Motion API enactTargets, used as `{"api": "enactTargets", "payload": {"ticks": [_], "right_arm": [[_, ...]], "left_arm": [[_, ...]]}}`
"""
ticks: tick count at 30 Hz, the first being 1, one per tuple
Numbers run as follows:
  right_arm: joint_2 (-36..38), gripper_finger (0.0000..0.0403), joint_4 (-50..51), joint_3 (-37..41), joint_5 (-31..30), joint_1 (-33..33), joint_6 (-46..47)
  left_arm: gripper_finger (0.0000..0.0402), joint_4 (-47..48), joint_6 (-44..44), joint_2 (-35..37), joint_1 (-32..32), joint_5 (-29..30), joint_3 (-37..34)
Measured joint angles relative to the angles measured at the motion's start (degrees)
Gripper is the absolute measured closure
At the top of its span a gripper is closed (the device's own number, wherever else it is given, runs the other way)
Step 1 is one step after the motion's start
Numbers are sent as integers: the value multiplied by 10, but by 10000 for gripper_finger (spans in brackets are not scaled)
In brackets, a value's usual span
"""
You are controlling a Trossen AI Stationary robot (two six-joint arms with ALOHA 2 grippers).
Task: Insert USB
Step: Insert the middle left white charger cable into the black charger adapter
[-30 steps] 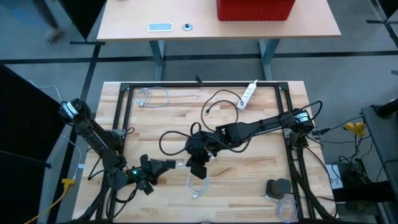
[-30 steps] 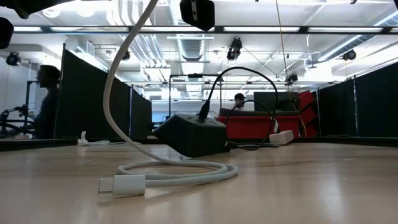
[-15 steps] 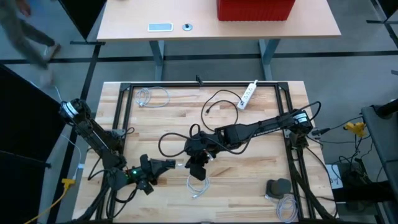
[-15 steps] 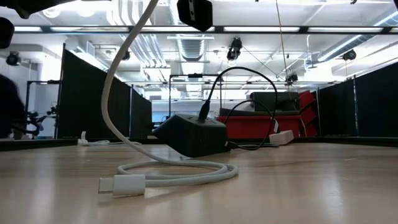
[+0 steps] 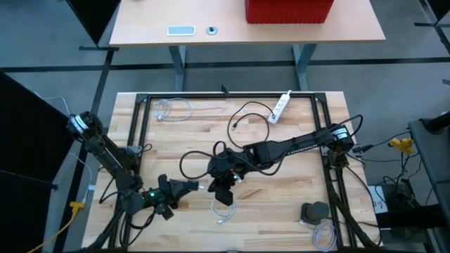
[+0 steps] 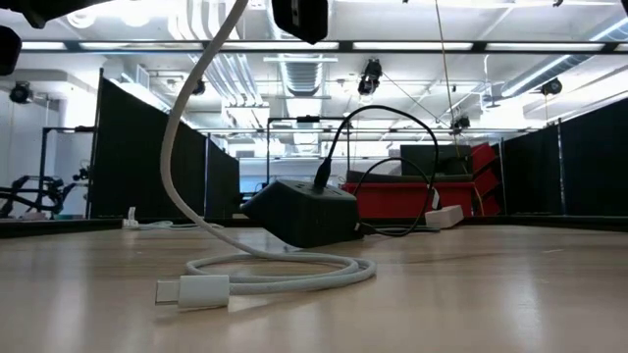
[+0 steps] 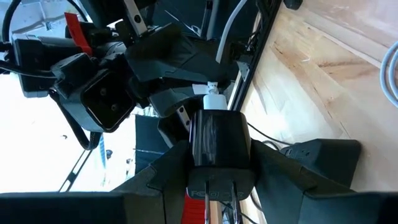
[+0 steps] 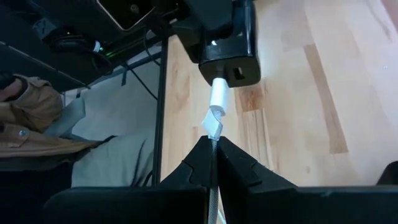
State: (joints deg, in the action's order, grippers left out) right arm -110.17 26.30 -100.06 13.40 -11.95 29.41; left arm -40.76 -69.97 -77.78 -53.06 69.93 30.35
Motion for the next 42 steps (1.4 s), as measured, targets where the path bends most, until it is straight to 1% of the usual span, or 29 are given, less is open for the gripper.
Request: {"api": "enactTargets", "payload": {"ticks": [8, 16, 28, 33, 39, 42], "right_arm": [[-11, 403, -12, 0, 24, 5, -1], [-13, 403, -34, 1, 25, 6, -10], [-13, 403, -39, 1, 21, 14, -12], [-13, 403, -41, 1, 28, 17, -27], [-14, 403, -46, 1, 40, 19, -34], [-14, 403, -52, 1, 62, 22, -37]], "left_arm": [[255, 2, 0, 0, 2, -2, 0], [255, 0, 5, 0, 2, 2, 0], [255, 2, 15, 0, 3, 3, 0], [255, 3, 15, 0, 3, 0, 0], [255, 3, 15, 0, 4, -1, 0], [255, 3, 15, 0, 4, -2, 0]]}}
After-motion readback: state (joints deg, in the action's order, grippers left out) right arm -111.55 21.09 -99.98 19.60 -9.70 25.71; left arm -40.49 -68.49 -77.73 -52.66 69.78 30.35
